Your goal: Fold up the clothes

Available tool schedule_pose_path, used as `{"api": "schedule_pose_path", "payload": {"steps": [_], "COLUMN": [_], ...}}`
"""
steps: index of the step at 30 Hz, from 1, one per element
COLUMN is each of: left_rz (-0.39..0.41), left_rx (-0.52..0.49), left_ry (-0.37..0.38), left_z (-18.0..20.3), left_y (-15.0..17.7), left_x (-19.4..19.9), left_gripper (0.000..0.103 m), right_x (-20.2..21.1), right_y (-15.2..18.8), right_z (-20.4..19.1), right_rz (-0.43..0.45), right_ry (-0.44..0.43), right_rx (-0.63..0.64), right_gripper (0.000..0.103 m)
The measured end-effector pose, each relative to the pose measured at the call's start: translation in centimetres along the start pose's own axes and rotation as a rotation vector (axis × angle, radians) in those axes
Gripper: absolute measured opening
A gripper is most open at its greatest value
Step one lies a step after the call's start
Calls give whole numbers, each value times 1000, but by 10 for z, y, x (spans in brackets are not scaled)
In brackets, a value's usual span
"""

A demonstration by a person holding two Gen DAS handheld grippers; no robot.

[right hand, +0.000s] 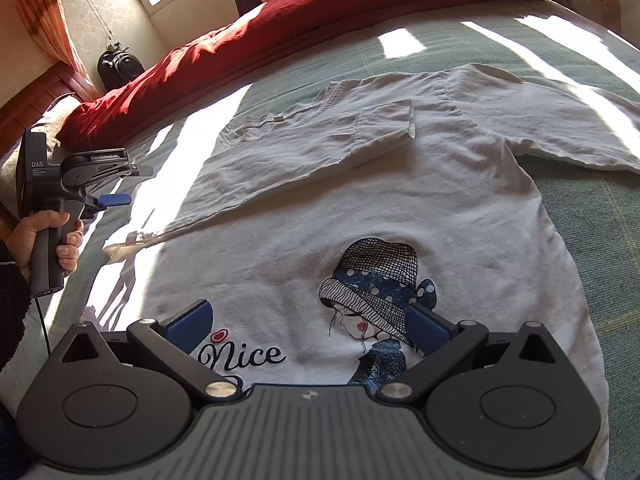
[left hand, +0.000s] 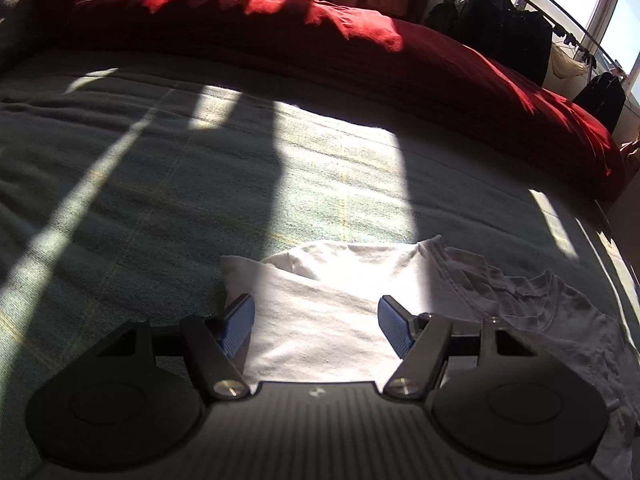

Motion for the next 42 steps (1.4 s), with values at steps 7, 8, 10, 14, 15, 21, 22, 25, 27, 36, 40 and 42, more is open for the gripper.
{"api": "schedule_pose_path", "payload": {"steps": [7, 8, 10, 14, 15, 21, 22, 25, 27, 36, 40, 42], "left_rz": [-31, -28, 6, 14, 2, -109, -99, -82, -47, -144, -86, -73], "left_rx": [40, 45, 49, 50, 39, 61, 54, 52, 13, -1, -56, -82], "left_ry": [-41, -47, -25, 53, 72, 49, 38, 50, 78, -27, 30, 66], "left_z": [-8, -9, -7, 2, 6, -2, -3, 5, 17, 14, 44, 66], "left_y": [-17, -20, -27, -20, -11, 46, 49, 48, 48, 89, 77, 72], "left_x": [-28, -26, -10, 21, 26, 22, 26, 48, 64, 68, 93, 98], "left_gripper": [68, 68, 68, 68, 69, 69, 68, 68, 70, 70, 71, 71], "right_x": [-1, -1, -1, -1, -1, 4, 7, 16, 23, 67, 79, 81], "right_y": [1, 1, 1, 1, 1, 2, 1, -1, -3, -14, -13, -12], "right_z": [2, 2, 3, 2, 2, 4, 3, 2, 1, -11, -8, -6], "right_rz": [-1, 0, 2, 5, 5, 3, 7, 23, 35, 122, 140, 141], "right_ry": [-21, -23, -26, -25, -23, -16, -15, -12, -11, -17, -15, -16], "right_rx": [18, 14, 2, 5, 6, -17, -21, -26, -29, -16, -28, -39], "right_gripper": [103, 103, 103, 103, 103, 103, 103, 103, 103, 103, 103, 103]}}
Point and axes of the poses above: each gripper's, at about its wrist camera, not at the fingertips, and x roughly against the way its jaws point, z to its right, y to its underside, the point moved 10 cm from there along -x, roughly the way its jaws point, and after that the axes turned 6 degrees about -y, right-handed, at the moved point
